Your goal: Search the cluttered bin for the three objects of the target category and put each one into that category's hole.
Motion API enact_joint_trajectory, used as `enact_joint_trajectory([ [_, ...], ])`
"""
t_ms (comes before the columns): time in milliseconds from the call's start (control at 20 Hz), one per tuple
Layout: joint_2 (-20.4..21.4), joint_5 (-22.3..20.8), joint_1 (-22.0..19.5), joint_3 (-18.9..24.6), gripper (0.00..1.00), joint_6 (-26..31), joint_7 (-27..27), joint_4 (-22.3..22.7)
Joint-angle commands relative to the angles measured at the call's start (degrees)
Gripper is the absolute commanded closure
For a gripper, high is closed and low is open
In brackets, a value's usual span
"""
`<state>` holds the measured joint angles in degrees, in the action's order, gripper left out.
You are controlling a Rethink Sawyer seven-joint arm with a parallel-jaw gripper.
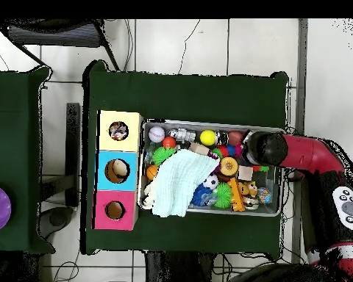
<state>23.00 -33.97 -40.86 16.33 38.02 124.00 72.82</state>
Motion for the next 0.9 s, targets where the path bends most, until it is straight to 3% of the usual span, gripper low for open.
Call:
enact_joint_trajectory([
  [50,-4.0,-4.2,0.5,-2.6,0.00,3.4,-6.9,-3.6],
  [400,-4.0,-4.1,1.7,-4.3,0.00,9.4,-9.9,-6.0],
  [550,-4.1,-3.6,1.3,-3.9,0.00,7.9,-9.8,-5.7],
  [650,-4.0,-3.3,0.0,-2.3,0.00,7.1,-12.5,-4.7],
  [700,-3.8,-3.3,-0.7,-1.3,1.00,6.0,-14.0,-4.0],
  [900,-2.7,-2.6,-2.3,0.3,1.00,2.9,-14.3,-0.8],
])
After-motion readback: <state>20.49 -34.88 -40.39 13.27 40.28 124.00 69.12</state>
